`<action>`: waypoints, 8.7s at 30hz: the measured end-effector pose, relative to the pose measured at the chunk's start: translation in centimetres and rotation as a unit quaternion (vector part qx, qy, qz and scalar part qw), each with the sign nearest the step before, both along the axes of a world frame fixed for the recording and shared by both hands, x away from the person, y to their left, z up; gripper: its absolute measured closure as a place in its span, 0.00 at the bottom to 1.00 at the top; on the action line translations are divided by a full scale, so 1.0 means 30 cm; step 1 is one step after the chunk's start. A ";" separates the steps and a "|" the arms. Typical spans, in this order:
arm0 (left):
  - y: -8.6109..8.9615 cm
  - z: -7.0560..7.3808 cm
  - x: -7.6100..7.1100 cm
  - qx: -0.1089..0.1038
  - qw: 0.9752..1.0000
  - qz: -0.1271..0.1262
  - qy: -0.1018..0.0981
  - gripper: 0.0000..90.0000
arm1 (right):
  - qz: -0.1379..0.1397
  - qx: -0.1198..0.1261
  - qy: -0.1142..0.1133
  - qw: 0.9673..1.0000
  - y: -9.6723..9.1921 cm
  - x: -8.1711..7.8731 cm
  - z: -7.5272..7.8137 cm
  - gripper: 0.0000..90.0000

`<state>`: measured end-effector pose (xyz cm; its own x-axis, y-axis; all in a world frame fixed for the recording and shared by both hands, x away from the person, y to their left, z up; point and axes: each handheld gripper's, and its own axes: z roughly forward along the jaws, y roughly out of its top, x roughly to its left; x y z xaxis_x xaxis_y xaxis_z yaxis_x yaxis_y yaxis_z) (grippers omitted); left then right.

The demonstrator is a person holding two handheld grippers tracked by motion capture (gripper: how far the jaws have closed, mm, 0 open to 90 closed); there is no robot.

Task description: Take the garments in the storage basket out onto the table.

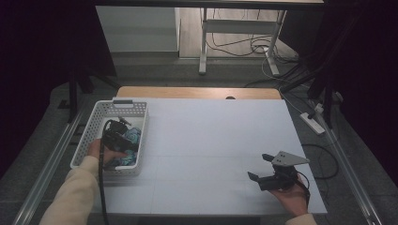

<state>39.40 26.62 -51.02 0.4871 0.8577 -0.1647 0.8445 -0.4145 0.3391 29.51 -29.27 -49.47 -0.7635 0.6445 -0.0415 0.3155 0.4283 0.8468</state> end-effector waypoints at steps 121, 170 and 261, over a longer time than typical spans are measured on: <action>0.177 0.272 -0.250 -0.183 0.952 0.062 -0.237 0.67 | -0.010 0.001 -0.011 1.000 -0.011 -0.006 0.003 0.11; 0.218 0.437 -0.308 -0.244 0.916 0.087 -0.307 0.67 | -0.014 -0.001 -0.010 1.000 -0.010 -0.002 0.000 0.11; -0.117 0.664 -0.242 -0.318 0.891 -0.012 -0.324 0.67 | -0.015 -0.004 -0.006 1.000 -0.013 0.000 -0.005 0.11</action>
<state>32.15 23.11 -31.09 0.6740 0.6789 -0.2912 0.3793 0.0202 0.9251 29.49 -29.64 -49.61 -0.7430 0.6669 -0.0565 0.3178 0.4259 0.8471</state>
